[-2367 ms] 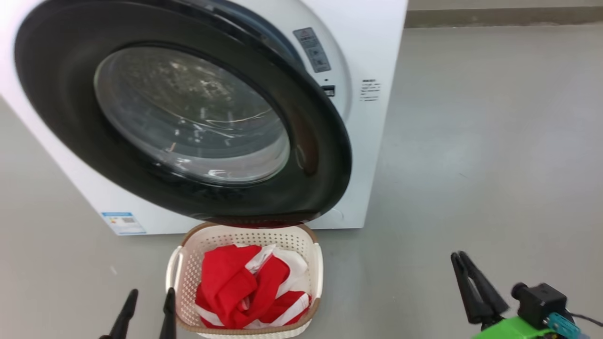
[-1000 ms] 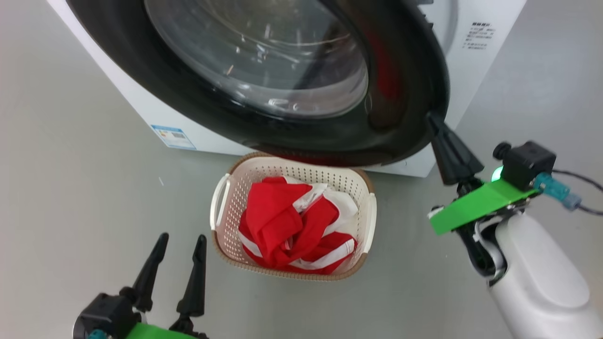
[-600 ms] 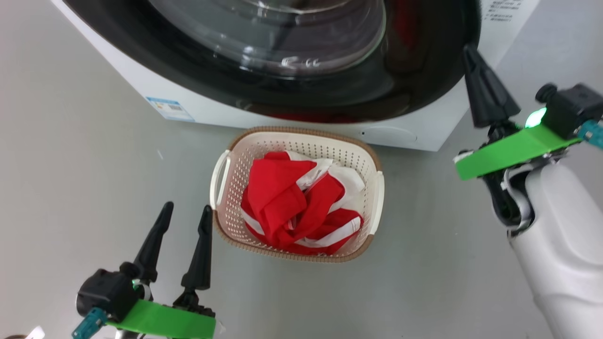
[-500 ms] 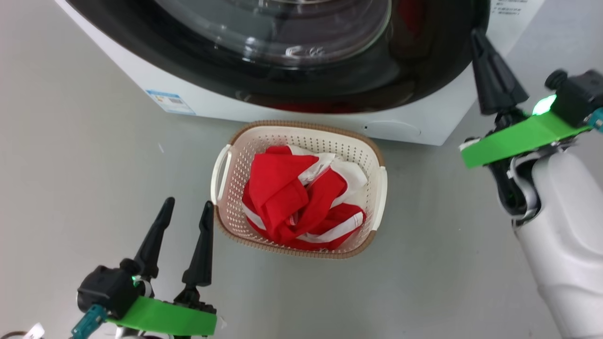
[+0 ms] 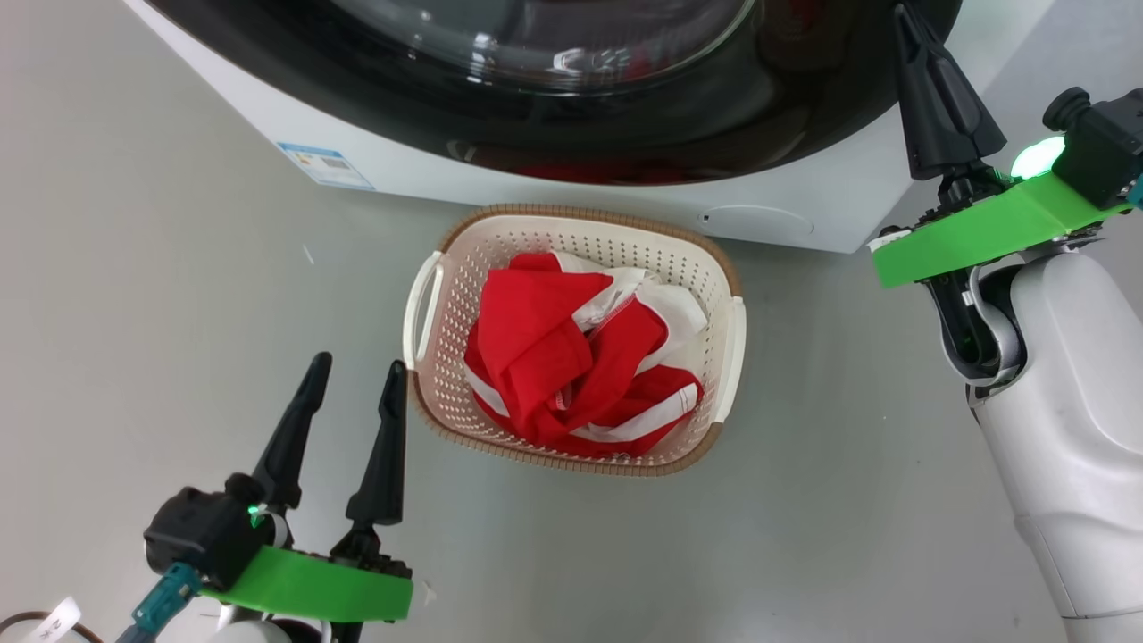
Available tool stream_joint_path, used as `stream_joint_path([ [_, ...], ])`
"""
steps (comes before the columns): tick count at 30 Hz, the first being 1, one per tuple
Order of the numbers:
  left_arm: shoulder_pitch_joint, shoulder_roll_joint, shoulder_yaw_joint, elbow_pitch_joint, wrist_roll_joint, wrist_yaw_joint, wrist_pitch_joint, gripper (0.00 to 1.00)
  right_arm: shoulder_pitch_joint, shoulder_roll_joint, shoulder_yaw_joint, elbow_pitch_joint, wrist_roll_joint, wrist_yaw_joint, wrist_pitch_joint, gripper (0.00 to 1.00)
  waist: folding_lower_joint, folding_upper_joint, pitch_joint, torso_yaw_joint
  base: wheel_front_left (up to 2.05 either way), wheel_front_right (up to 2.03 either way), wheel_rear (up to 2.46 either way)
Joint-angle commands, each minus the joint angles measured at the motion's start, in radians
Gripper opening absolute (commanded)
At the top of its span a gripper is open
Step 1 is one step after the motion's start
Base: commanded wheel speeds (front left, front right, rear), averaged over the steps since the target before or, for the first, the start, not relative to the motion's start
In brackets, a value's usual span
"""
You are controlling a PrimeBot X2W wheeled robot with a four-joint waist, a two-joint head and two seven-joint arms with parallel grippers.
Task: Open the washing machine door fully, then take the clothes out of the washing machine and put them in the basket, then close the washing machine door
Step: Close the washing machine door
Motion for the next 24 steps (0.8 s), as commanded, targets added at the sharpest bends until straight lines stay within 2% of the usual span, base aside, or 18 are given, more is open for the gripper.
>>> stream_joint_path([
  [1, -0.005, 0.011, 0.032, -0.020, 0.000, -0.006, -0.012, 1.00, -0.017, 0.000, 0.016, -0.024, 0.003, -0.010, 0.001, 0.00, 0.0000, -0.0001, -0.014, -0.005, 0.00, 0.00, 0.00],
  [4, 0.005, 0.011, 0.035, -0.010, 0.009, -0.006, -0.012, 1.00, 0.022, 0.001, 0.035, -0.024, -0.004, -0.010, 0.001, 0.24, 0.0000, -0.0001, -0.037, -0.015, 0.00, 0.00, 0.00],
  [5, 0.005, 0.011, 0.035, -0.010, 0.009, -0.006, -0.012, 1.00, 0.022, 0.001, 0.035, -0.024, -0.004, -0.010, 0.001, 0.24, 0.0000, -0.0001, -0.037, -0.015, 0.00, 0.00, 0.00],
  [8, 0.016, 0.011, 0.043, 0.000, 0.018, -0.006, -0.012, 1.00, 0.072, 0.006, 0.049, -0.029, -0.008, -0.010, 0.001, 0.51, 0.0000, -0.0001, -0.063, -0.027, 0.00, 0.00, 0.00],
  [9, 0.020, 0.011, 0.046, 0.003, 0.021, -0.006, -0.012, 1.00, 0.092, 0.007, 0.053, -0.030, -0.011, -0.010, 0.001, 0.83, 0.0000, -0.0001, -0.073, -0.031, 0.00, 0.00, 0.00],
  [10, 0.025, 0.011, 0.049, 0.007, 0.025, -0.006, -0.012, 1.00, 0.112, 0.008, 0.054, -0.032, -0.014, -0.010, 0.001, 1.00, 0.0000, -0.0001, -0.083, -0.036, 0.00, 0.00, 0.00],
  [24, 0.108, 0.011, 0.098, 0.053, 0.079, -0.006, -0.012, 1.00, 0.388, 0.018, 0.044, -0.055, -0.033, -0.010, 0.001, 1.00, 0.0000, -0.0001, -0.215, -0.124, 0.00, 0.00, 0.00],
])
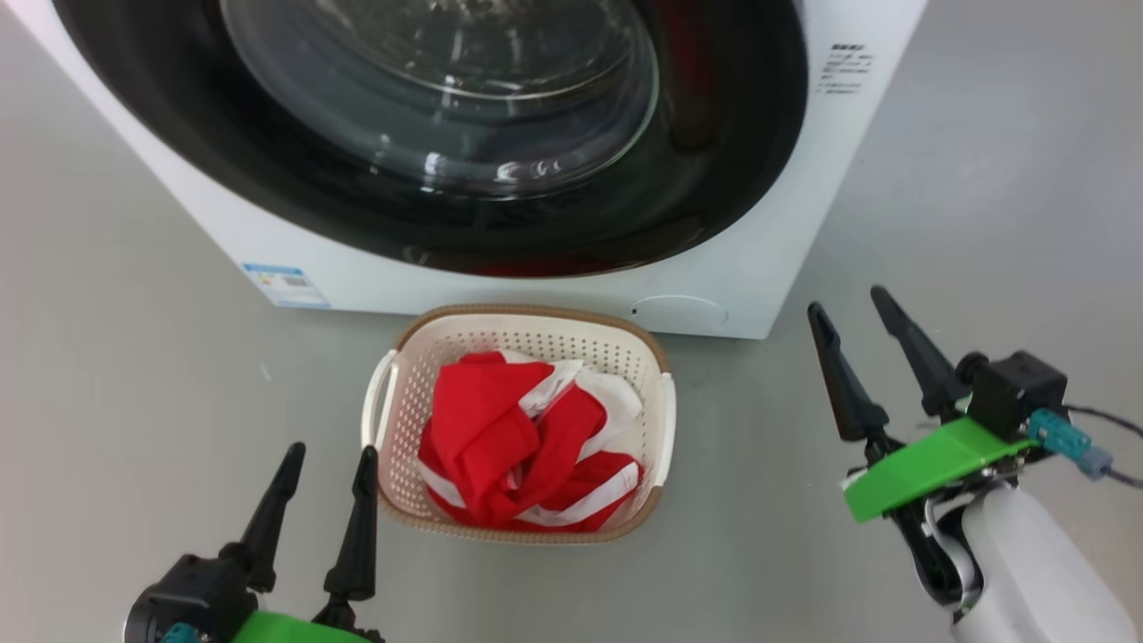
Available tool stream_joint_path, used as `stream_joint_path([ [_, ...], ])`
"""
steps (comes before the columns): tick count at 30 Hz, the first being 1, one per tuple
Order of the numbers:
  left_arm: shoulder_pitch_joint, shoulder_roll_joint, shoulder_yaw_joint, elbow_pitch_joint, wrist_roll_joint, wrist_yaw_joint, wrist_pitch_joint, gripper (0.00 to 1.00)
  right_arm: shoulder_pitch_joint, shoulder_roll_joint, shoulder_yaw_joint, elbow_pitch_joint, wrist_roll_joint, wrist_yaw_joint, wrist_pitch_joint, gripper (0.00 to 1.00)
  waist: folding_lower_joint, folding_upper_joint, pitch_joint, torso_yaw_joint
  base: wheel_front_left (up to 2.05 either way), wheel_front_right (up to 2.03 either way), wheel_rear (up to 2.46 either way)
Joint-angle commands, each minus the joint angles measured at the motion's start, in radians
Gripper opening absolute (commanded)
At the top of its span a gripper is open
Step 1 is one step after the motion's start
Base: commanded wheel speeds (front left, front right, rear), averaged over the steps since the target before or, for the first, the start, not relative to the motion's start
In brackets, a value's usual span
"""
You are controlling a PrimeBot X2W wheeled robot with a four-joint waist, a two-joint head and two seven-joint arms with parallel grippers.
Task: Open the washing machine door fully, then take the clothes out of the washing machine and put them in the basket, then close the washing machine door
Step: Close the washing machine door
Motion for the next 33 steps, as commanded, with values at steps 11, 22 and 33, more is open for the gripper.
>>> stream_joint_path([
  [11, 0.042, 0.016, 0.072, -0.012, 0.032, -0.006, -0.012, 1.00, 0.150, 0.004, -0.028, -0.037, -0.019, -0.001, 0.001, 1.00, 0.0000, 0.0000, -0.097, -0.097, 0.00, 0.00, 0.00],
  [22, 0.087, 0.016, 0.125, -0.009, 0.052, -0.006, -0.012, 1.00, 0.241, -0.001, -0.065, -0.044, -0.029, -0.001, 0.001, 1.00, 0.0000, 0.0000, -0.154, -0.155, 0.00, 0.00, 0.00],
  [33, 0.120, 0.015, 0.155, -0.007, 0.059, -0.006, -0.012, 1.00, 0.299, 0.002, -0.086, -0.048, -0.033, -0.001, 0.001, 1.00, 0.0000, 0.0000, -0.201, -0.204, 0.00, 0.00, 0.00],
])
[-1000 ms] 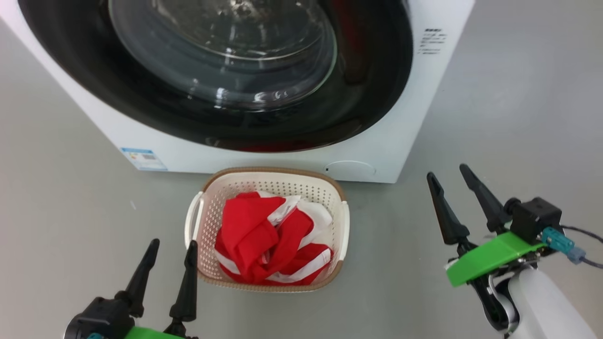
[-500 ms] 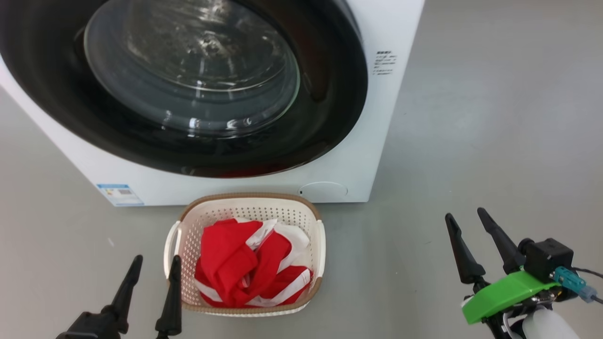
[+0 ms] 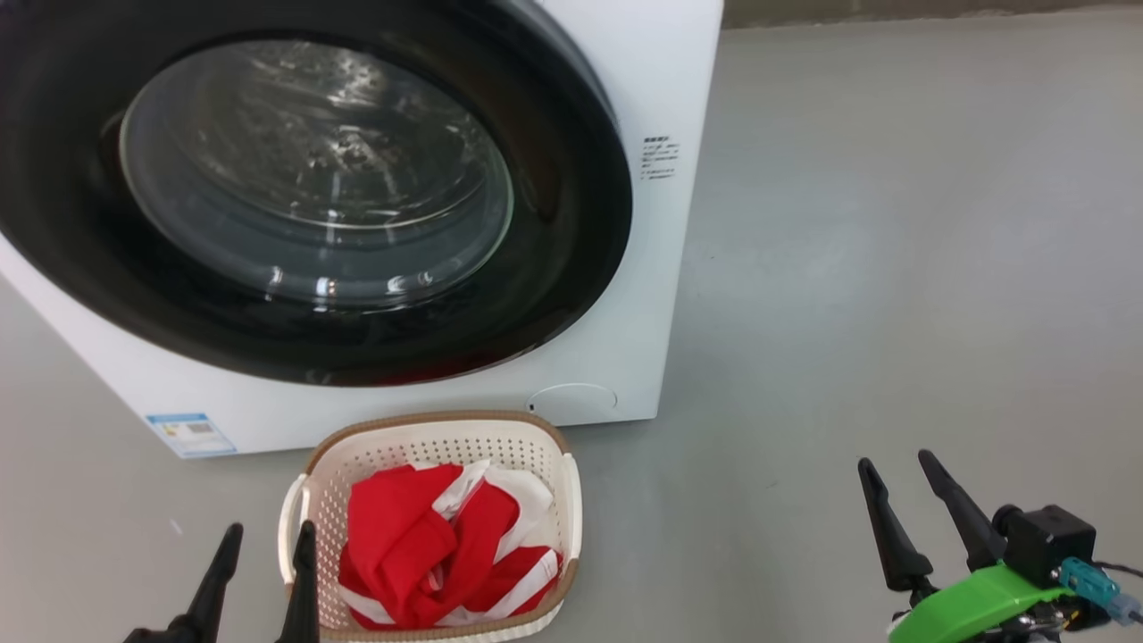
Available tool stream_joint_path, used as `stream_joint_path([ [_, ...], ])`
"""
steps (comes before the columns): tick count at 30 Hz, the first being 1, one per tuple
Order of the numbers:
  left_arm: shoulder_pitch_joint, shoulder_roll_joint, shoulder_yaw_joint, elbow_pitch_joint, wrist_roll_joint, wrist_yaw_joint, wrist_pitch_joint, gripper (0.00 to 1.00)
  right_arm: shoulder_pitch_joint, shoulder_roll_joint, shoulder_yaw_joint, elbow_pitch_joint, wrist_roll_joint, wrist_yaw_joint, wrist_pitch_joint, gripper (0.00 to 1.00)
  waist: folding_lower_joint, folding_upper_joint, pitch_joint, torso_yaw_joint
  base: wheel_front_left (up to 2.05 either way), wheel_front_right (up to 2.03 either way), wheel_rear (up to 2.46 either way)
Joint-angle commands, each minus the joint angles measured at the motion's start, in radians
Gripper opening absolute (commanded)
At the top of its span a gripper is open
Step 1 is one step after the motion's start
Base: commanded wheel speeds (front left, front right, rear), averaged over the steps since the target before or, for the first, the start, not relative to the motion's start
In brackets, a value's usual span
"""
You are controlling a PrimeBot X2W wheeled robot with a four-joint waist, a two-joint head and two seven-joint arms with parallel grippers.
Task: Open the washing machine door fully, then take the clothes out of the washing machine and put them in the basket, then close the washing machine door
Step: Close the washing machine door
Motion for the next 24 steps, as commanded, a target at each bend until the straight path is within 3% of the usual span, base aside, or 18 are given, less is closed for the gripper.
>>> stream_joint_path([
  [1, -0.009, 0.012, 0.038, -0.020, 0.008, -0.006, -0.012, 1.00, 0.000, -0.009, 0.014, -0.025, -0.013, -0.001, 0.001, 1.00, 0.0000, 0.0000, -0.015, -0.015, 0.00, 0.00, 0.00],
  [24, 0.029, 0.011, 0.076, -0.042, 0.021, -0.006, -0.012, 1.00, 0.076, -0.007, -0.037, -0.048, -0.026, -0.001, 0.001, 1.00, 0.0000, 0.0000, -0.045, -0.034, 0.00, 0.00, 0.00],
])
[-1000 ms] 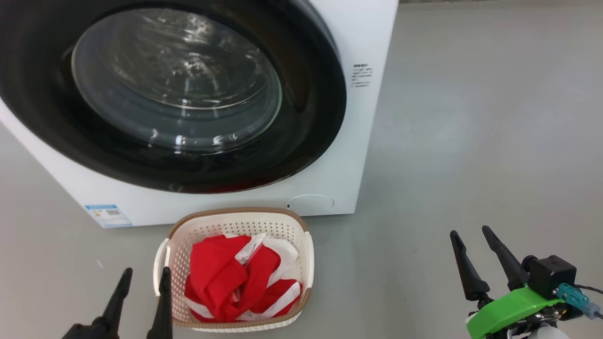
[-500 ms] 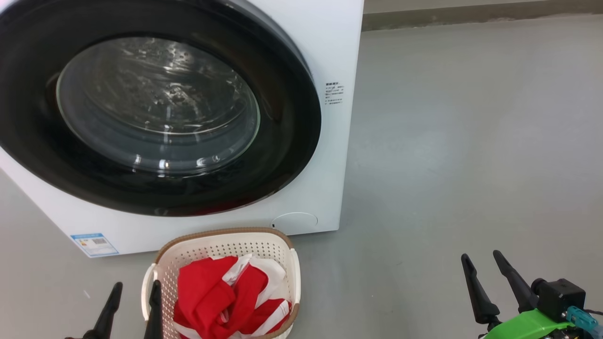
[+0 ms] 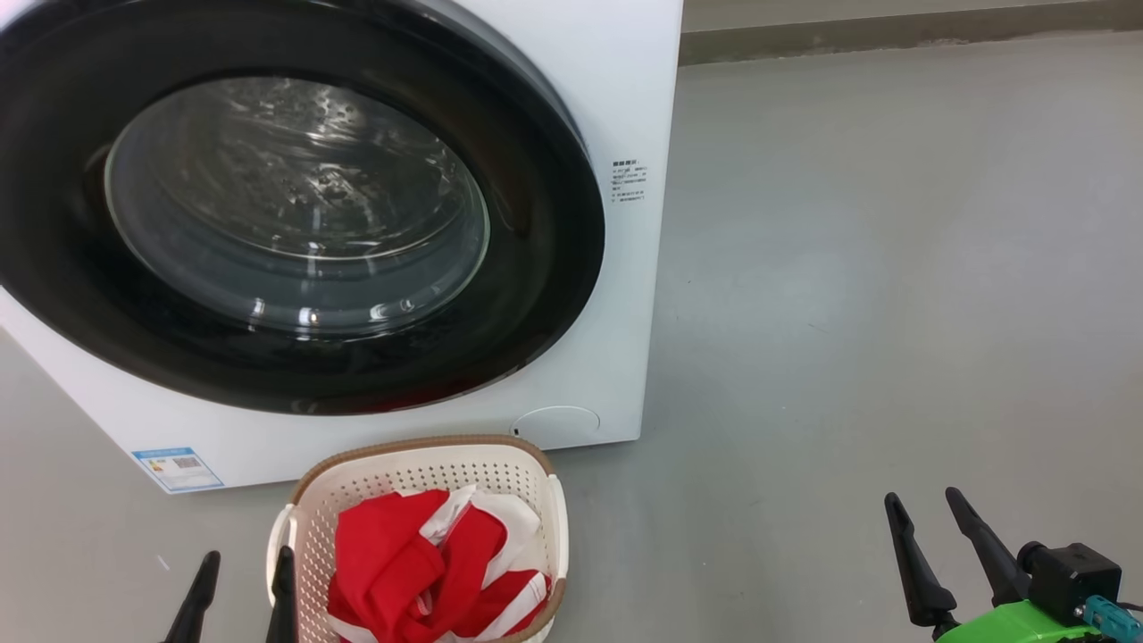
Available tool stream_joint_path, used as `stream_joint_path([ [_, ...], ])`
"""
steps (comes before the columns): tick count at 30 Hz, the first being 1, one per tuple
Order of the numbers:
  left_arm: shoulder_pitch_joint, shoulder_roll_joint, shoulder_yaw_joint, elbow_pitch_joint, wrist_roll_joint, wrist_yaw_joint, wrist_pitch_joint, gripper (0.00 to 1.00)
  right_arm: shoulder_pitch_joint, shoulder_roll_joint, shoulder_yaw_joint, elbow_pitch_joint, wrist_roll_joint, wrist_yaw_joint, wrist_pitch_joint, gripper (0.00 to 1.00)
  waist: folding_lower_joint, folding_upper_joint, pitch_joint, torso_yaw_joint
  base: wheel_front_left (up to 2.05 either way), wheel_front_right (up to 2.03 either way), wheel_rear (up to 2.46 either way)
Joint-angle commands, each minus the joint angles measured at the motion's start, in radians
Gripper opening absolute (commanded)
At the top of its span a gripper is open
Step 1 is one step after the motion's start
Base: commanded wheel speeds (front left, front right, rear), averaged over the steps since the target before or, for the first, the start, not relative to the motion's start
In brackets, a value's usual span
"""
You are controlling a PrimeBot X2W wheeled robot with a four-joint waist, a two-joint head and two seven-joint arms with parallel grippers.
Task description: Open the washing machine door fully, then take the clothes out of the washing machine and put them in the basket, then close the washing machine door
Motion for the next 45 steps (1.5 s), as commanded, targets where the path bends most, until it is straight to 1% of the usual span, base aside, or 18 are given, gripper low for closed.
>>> stream_joint_path([
  [1, -0.023, 0.011, 0.037, -0.026, 0.012, -0.006, -0.012, 1.00, -0.006, -0.016, 0.020, -0.025, -0.011, -0.001, -0.004, 1.00, 0.0000, 0.0000, -0.002, 0.002, 0.00, 0.00, 0.00],
  [18, -0.016, 0.008, 0.057, -0.019, 0.000, -0.006, -0.012, 1.00, -0.005, -0.017, 0.028, -0.025, -0.009, -0.001, -0.004, 1.00, 0.0000, 0.0000, -0.013, 0.006, 0.00, 0.00, 0.00],
  [19, 0.000, -0.001, 0.020, 0.003, -0.002, 0.000, 0.000, 0.00, 0.000, 0.003, 0.002, 0.000, 0.000, 0.000, 0.000, 0.00, 0.0000, 0.0000, -0.013, 0.006, 0.00, 0.00, 0.00],
  [28, 0.005, -0.032, 0.005, 0.110, -0.006, 0.001, 0.004, 0.00, 0.002, 0.049, 0.004, 0.101, 0.003, 0.000, 0.004, 0.00, 0.0000, 0.0000, -0.013, 0.006, 0.00, 0.00, 0.00],
  [31, -0.001, -0.031, 0.007, 0.109, -0.040, 0.000, 0.015, 0.00, -0.002, 0.050, 0.001, 0.097, 0.032, 0.000, 0.012, 0.00, 0.0004, 0.0000, -0.013, 0.008, 0.00, 0.00, 0.00],
  [34, -0.005, -0.030, 0.006, 0.107, -0.074, 0.000, 0.023, 0.00, -0.005, 0.050, -0.002, 0.091, 0.061, 0.000, 0.021, 0.00, 0.0022, 0.0000, -0.015, 0.009, 0.00, 0.00, 0.00],
  [35, -0.006, -0.030, 0.006, 0.107, -0.086, 0.000, 0.026, 0.00, -0.005, 0.051, -0.003, 0.089, 0.071, 0.000, 0.024, 0.00, 0.0023, 0.0000, -0.016, 0.010, 0.00, 0.00, 0.00],
  [39, -0.013, -0.028, 0.004, 0.106, -0.132, 0.000, 0.037, 0.00, -0.010, 0.051, -0.008, 0.083, 0.110, 0.000, 0.035, 0.00, 0.0002, 0.0000, -0.014, 0.012, 0.00, 0.00, 0.00],
  [45, -0.025, -0.026, 0.003, 0.105, -0.211, 0.000, 0.056, 0.00, -0.019, 0.053, -0.015, 0.073, 0.177, 0.000, 0.056, 0.00, 0.0000, 0.0000, -0.013, 0.015, 0.00, 0.00, 0.00],
])
